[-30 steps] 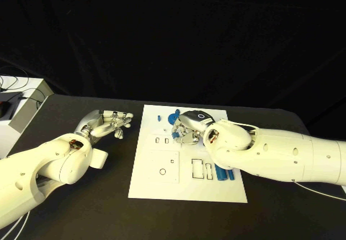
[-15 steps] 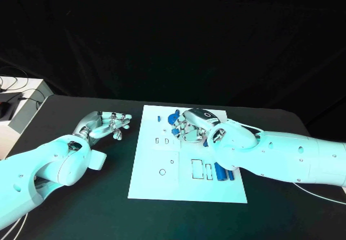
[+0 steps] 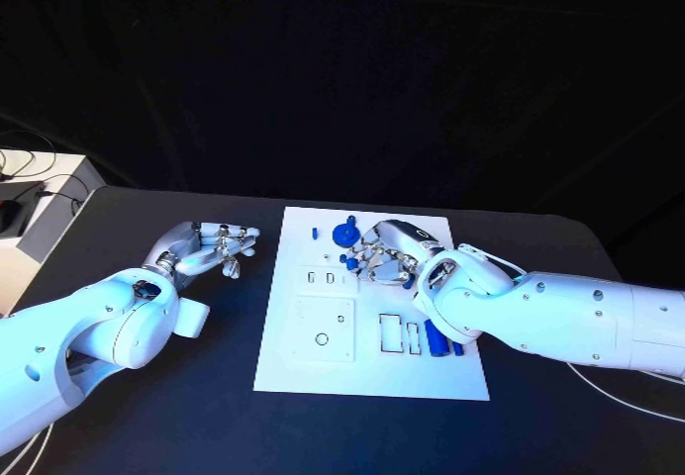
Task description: Assemble the parts on the task board
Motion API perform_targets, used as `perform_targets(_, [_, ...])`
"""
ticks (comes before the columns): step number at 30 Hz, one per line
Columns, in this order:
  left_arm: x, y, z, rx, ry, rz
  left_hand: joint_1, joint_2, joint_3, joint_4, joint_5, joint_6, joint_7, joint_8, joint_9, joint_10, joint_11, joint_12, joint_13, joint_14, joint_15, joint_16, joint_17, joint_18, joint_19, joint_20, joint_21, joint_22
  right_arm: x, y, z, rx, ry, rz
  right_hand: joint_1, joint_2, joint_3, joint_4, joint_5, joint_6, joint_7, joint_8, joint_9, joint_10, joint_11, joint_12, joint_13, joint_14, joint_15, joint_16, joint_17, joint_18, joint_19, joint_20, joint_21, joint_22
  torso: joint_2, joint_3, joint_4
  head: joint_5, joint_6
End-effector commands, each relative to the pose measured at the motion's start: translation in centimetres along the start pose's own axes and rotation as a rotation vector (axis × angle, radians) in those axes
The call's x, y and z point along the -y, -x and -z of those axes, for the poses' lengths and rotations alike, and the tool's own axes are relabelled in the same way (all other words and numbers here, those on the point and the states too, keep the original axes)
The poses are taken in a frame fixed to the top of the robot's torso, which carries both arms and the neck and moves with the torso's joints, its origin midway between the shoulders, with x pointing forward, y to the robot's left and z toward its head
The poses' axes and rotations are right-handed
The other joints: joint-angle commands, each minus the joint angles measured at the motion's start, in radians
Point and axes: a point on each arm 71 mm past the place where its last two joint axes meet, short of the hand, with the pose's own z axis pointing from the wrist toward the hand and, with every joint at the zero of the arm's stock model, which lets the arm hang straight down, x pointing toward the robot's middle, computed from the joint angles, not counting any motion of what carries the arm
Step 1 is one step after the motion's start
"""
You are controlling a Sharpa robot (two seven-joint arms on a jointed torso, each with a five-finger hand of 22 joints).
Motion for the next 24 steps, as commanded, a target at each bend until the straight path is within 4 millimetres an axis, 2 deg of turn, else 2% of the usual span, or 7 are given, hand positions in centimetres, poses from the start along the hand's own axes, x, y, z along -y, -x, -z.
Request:
perform_targets(1, [0.0,-0.2,0.0,-0.014,-0.006,0.000,0.008,-0.003,0.002,-0.006,-0.003,0.007,0.001,0.002,0.001,0.007,-0.001,0.001,-0.002,0.005,0.000,0.006,0.001,-0.011,0.003,-0.002,0.001,0.002,0.1,-0.2,0.1,0.003,0.007,-0.035,-0.005,0.004,-0.001,0.004,0.001,0.001,0.001,0.001,0.003,0.000,0.004,-0.018,-0.021,-0.003,0.009,-0.007,-0.005,0.013,0.065,0.010,-0.009,0.130,0.000,-0.0009,0.0006,0.000,-0.003])
perform_targets(13, [-0.2,-0.1,0.1,-0.014,0.000,0.000,0.008,-0.003,0.003,-0.007,-0.003,0.008,0.001,0.002,0.001,0.007,-0.001,0.001,-0.002,0.005,-0.001,0.010,0.004,-0.011,0.004,-0.002,0.005,0.005,0.7,-1.1,0.4,-0.026,-0.023,-0.076,-0.011,0.000,0.004,0.010,0.001,0.011,0.000,0.001,0.004,-0.007,0.016,-0.054,-0.098,-0.006,0.018,-0.019,-0.029,0.024,0.066,0.019,-0.045,0.122,0.000,-0.0012,0.0001,0.001,-0.010])
perform_targets(17, [-0.2,-0.1,0.1,-0.015,0.001,0.000,0.008,-0.003,0.003,-0.007,-0.003,0.008,0.001,0.002,0.001,0.007,-0.001,0.001,-0.002,0.006,-0.001,0.011,0.004,-0.011,0.004,-0.002,0.005,0.006,0.9,-1.2,0.4,-0.030,-0.035,-0.095,-0.011,-0.001,0.007,0.010,0.001,0.012,0.000,0.001,0.004,-0.005,0.016,-0.053,-0.113,-0.006,0.018,-0.019,-0.034,0.027,0.066,0.020,-0.050,0.122,-0.001,-0.0020,0.0010,0.001,-0.011])
perform_targets(24, [-0.3,-0.1,0.1,-0.015,0.004,0.000,0.008,-0.003,0.003,-0.007,-0.003,0.008,0.001,0.002,0.001,0.007,-0.001,0.001,-0.002,0.005,0.000,0.013,0.005,-0.011,0.003,-0.002,0.007,0.008,1.3,-1.3,0.4,-0.016,-0.052,-0.178,-0.012,0.001,0.007,0.012,0.005,0.009,0.001,0.000,0.004,-0.001,0.015,-0.053,-0.116,-0.006,0.017,-0.017,-0.035,0.027,0.067,0.020,-0.049,0.122,-0.001,-0.0009,0.0006,0.002,-0.012])
